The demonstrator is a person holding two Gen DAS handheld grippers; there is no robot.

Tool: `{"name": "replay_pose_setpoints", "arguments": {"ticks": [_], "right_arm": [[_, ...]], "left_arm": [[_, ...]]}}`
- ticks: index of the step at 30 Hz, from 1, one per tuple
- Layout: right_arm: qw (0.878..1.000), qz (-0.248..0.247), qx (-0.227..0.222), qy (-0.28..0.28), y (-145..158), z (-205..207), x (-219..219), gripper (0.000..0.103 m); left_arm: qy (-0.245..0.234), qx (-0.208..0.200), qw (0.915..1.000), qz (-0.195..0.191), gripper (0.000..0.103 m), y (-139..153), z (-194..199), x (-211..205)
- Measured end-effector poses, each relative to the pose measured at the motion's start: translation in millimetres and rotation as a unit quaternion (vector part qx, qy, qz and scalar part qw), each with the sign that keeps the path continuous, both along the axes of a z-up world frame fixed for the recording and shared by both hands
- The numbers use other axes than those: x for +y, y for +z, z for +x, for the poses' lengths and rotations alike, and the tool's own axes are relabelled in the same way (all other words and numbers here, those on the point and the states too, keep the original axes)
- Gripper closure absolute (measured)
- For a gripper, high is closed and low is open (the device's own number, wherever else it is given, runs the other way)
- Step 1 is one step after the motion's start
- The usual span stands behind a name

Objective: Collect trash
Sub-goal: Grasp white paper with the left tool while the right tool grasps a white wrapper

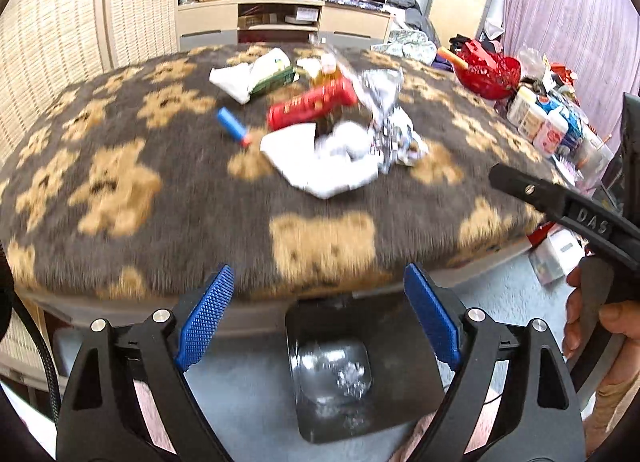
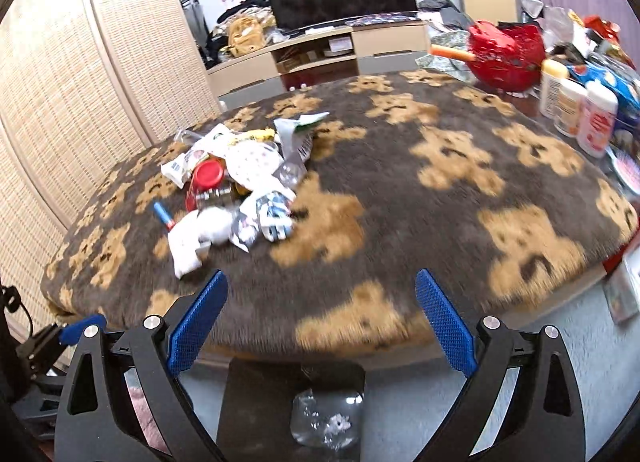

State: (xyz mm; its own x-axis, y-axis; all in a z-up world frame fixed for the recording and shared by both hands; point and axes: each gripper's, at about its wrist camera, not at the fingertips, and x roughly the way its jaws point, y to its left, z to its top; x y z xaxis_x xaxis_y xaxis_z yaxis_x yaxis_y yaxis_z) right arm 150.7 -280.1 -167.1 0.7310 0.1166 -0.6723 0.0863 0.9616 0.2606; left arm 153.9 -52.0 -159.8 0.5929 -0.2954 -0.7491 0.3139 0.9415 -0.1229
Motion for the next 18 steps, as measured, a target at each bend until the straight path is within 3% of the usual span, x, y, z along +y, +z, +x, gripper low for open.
{"name": "replay_pose_setpoints", "arguments": {"ticks": [4, 9, 14, 18], "right_arm": [[1.000, 0.005, 0.002, 0.008, -1, 21, 2, 0.010], [0.999, 0.015, 0.011, 0.034, -10, 46, 7, 0.026], [0.999, 0.016, 0.014, 0.046, -18, 62, 12, 0.029], [0.998, 0.015, 0.021, 0.054, -25, 76, 15, 0.034]], "left_arm": [[-0.002, -0.008, 1.0000, -0.001, 0.021, 3, 22, -8], [-0.013, -0.005, 0.9999, 0.008, 0.023, -4, 47, -23], [-0.029, -0.006, 0.9993, 0.022, 0.026, -12, 64, -41], [-0.033, 0.006, 0.9992, 0.023, 0.038, -21, 76, -45]]}}
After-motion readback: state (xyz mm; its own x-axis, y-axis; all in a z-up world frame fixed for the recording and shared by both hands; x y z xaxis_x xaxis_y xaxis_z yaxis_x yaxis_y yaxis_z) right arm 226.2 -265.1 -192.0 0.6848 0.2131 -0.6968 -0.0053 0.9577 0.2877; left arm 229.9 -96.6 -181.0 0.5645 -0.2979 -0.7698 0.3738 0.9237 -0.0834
